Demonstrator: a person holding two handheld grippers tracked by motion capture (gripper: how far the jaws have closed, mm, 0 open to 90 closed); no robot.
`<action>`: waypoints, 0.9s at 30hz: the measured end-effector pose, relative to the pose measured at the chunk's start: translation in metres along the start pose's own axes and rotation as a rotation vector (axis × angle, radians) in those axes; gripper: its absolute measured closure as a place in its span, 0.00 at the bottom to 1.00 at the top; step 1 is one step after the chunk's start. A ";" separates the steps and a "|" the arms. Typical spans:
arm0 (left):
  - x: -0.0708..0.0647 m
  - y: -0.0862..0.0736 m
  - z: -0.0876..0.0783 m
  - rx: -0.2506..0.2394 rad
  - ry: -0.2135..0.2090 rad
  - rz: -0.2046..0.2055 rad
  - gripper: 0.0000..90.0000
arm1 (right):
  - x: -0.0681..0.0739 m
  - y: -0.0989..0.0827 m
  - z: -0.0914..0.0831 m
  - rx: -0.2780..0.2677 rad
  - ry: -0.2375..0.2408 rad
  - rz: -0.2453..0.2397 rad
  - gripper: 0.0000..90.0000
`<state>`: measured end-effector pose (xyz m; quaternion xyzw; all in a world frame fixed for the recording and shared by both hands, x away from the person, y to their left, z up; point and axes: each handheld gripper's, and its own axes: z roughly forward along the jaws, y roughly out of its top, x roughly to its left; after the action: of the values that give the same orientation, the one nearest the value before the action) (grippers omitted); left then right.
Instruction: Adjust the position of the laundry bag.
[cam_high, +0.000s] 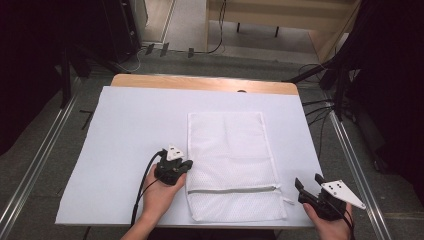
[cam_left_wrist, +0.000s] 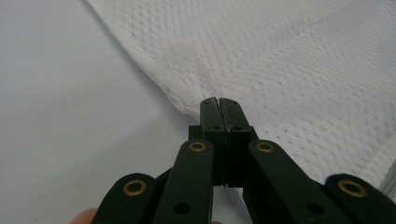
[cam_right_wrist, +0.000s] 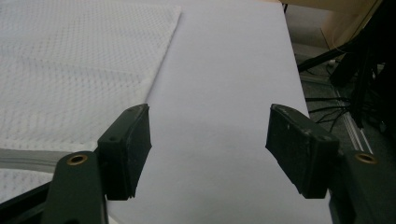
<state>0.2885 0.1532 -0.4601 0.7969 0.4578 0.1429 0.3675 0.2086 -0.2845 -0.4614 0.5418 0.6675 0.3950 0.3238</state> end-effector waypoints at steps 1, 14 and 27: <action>0.003 -0.002 -0.003 -0.002 0.008 0.005 1.00 | 0.001 0.000 0.000 0.001 0.005 0.003 0.36; 0.055 -0.022 -0.036 -0.027 0.072 -0.085 1.00 | 0.016 0.006 -0.005 -0.025 0.110 0.053 0.35; 0.074 -0.034 -0.053 -0.051 0.100 -0.143 1.00 | 0.030 0.002 0.000 -0.036 0.122 0.012 0.38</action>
<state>0.2771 0.2491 -0.4565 0.7443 0.5277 0.1675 0.3735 0.2030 -0.2553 -0.4600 0.5148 0.6756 0.4412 0.2897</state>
